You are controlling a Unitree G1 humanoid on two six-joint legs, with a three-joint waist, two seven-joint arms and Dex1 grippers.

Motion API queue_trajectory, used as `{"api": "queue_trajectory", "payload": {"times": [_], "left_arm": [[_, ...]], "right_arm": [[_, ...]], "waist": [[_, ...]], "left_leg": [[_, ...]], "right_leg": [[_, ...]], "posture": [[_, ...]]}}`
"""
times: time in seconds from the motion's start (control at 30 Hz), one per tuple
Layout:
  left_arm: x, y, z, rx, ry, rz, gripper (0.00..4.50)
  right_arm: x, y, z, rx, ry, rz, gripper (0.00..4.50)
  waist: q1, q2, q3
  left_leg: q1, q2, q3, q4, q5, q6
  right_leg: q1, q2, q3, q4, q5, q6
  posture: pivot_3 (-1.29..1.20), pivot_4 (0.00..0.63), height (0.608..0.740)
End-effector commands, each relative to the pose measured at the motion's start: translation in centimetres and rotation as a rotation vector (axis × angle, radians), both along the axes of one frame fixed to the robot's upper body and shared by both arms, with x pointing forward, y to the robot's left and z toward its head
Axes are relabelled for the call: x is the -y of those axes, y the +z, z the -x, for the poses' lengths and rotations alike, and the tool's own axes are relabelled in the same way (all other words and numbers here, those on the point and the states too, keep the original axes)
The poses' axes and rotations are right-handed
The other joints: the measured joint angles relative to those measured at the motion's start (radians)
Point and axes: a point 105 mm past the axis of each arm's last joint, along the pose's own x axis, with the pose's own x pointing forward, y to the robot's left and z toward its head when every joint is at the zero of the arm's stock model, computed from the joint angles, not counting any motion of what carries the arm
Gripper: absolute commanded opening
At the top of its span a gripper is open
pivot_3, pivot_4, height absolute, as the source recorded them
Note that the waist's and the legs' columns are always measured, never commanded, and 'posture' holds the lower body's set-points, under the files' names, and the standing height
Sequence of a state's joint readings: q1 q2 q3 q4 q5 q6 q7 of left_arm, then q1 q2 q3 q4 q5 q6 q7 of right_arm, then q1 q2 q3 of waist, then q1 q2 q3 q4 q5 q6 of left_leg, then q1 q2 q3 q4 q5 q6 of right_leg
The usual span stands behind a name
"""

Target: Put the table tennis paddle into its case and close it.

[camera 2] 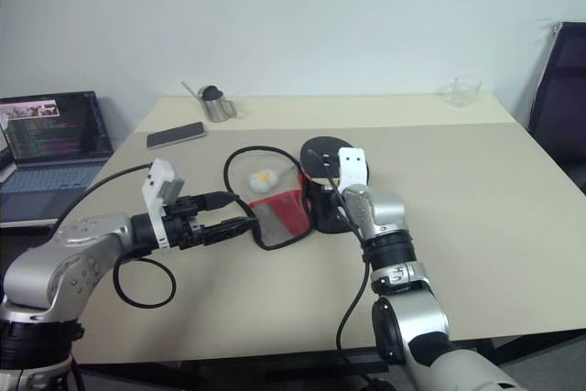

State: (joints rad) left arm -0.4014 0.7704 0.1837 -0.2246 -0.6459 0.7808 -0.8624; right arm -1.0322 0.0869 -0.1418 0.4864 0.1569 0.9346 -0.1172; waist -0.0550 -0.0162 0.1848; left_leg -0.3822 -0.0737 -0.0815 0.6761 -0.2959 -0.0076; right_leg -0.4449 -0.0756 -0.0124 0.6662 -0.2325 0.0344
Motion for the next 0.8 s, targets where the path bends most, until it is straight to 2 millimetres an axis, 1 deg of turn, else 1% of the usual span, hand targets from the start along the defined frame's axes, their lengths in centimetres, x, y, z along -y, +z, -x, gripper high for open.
{"api": "queue_trajectory", "payload": {"times": [0.03, 0.17, 0.3, 0.4, 0.53, 0.6, 0.8], "left_arm": [[0.4, 1.1, 0.1, 0.043, -0.019, 0.001, 4.50], [0.4, 1.0, 0.2, 0.041, -0.017, 0.000, 4.50], [0.4, 1.0, 0.2, 0.043, -0.013, -0.003, 4.50], [0.1, 0.8, -0.1, 0.044, 0.021, -0.015, 4.50], [0.1, 0.9, 0.1, 0.045, 0.015, -0.009, 4.50], [0.1, 0.9, 0.1, 0.044, 0.014, -0.010, 4.50], [0.1, 1.0, 0.0, 0.045, 0.011, -0.012, 4.50]], "right_arm": [[-0.6, 2.0, 0.0, 0.068, 0.005, -0.015, 1.09], [-1.1, 1.1, 0.3, 0.044, 0.005, -0.006, 1.09], [-1.0, 0.5, 0.1, 0.039, -0.015, 0.008, 1.09], [-1.2, 0.1, 0.0, 0.030, -0.017, 0.014, 1.09], [-1.1, -0.5, 0.0, 0.020, -0.023, 0.021, 1.09], [-1.1, -0.4, -0.1, 0.022, -0.023, 0.021, 1.09], [-1.1, 0.8, -0.9, 0.056, -0.035, 0.013, 1.09]], "waist": [[0.000, 0.000, 0.000], [-0.001, 0.000, 0.000], [-0.001, 0.000, 0.000], [-0.001, 0.000, 0.000], [-0.001, 0.000, 0.000], [-0.001, 0.000, 0.000], [-0.001, 0.000, 0.000]], "left_leg": [[0.000, 0.000, 0.000, 0.000, 0.000, 0.000], [0.000, 0.000, 0.000, 0.000, 0.000, 0.000], [0.000, 0.000, 0.000, 0.000, 0.000, 0.000], [0.000, 0.000, 0.000, 0.000, 0.000, 0.000], [0.000, 0.000, 0.000, 0.000, 0.000, 0.000], [0.000, 0.000, 0.000, 0.000, 0.000, 0.000], [0.001, 0.000, 0.000, 0.000, 0.000, 0.000]], "right_leg": [[0.000, 0.000, 0.000, 0.000, 0.000, 0.000], [0.000, 0.000, 0.000, 0.000, 0.000, 0.000], [0.000, 0.000, 0.000, 0.000, 0.000, 0.000], [0.000, 0.000, 0.000, 0.000, 0.000, 0.000], [0.000, 0.000, 0.000, 0.000, 0.000, 0.000], [0.000, 0.000, 0.000, 0.000, 0.000, 0.000], [0.000, 0.000, 0.001, 0.001, 0.000, 0.000]], "posture": [[0.00, 0.150, 0.740], [0.00, 0.150, 0.740], [0.00, 0.150, 0.740], [0.00, 0.150, 0.740], [0.00, 0.150, 0.740], [0.00, 0.150, 0.740], [0.00, 0.150, 0.740]]}}
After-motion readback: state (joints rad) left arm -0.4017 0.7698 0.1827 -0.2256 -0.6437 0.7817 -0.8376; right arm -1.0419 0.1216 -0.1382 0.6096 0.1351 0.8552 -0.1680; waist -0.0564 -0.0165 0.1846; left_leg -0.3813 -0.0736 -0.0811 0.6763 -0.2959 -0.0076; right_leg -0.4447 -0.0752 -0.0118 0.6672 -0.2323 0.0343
